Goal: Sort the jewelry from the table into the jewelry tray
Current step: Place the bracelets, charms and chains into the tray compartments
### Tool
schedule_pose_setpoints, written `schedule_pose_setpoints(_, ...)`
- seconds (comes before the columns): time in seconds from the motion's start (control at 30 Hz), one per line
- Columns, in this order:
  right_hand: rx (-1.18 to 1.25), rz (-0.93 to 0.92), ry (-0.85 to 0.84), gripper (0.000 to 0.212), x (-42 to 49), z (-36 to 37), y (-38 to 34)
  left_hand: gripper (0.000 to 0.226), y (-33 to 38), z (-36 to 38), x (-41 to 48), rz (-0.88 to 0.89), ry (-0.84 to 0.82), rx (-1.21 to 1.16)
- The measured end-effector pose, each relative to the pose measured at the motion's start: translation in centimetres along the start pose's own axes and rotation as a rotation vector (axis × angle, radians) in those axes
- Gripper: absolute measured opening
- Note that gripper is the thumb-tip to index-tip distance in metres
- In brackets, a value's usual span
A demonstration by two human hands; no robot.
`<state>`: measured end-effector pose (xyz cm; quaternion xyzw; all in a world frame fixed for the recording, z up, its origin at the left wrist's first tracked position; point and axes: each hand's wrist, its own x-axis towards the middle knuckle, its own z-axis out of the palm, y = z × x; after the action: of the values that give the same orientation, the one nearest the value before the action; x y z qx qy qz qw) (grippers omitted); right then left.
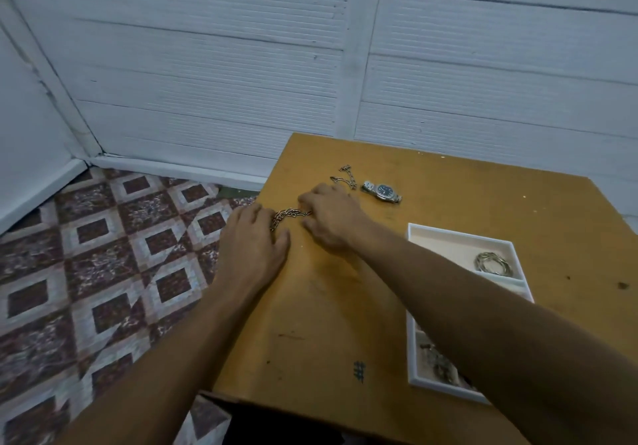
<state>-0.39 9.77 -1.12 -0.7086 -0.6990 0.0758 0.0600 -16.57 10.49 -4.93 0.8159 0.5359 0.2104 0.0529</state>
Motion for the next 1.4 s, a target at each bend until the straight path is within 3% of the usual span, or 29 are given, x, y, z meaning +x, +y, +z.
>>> schedule_pose_setpoints(0.17,0.037,0.025,0.061,0.015,0.9,0.6,0.0,0.046,-0.3,0.9,0.5,-0.009,0.008,-0.023)
schedule_pose_setpoints(0.37,-0.154,-0.101,0.085,0.020,-0.1,1.2,-0.1,0.040,-0.4,0.9,0.2,0.051,0.028,-0.024)
schedule_pose_setpoints(0.53,-0.157,-0.148,0.086,0.017,-1.0,0.9,0.5,0.017,0.4,0.5,-0.7,0.054,0.095,-0.035)
schedule_pose_setpoints(0.77,-0.255,-0.238,0.105,0.022,-1.9,-0.5,1.2,0.009,1.3,0.0,-1.9,0.039,0.027,-0.109)
schedule_pose_setpoints(0.97,0.156,-0.274,0.080,0.015,-4.1,-4.1,1.0,0.012,2.3,-2.4,-3.2,-0.131,-0.040,-0.507)
schedule_pose_setpoints(1.2,0.338,-0.268,0.115,0.017,-6.6,-8.1,0.3,0.015,3.0,-4.1,-4.4,-0.154,-0.073,-0.746)
schedule_pose_setpoints(1.4,0.434,-0.256,0.136,0.016,-8.2,-11.2,-0.5,0.020,4.2,-5.9,-5.2,-0.353,-0.227,-1.343)
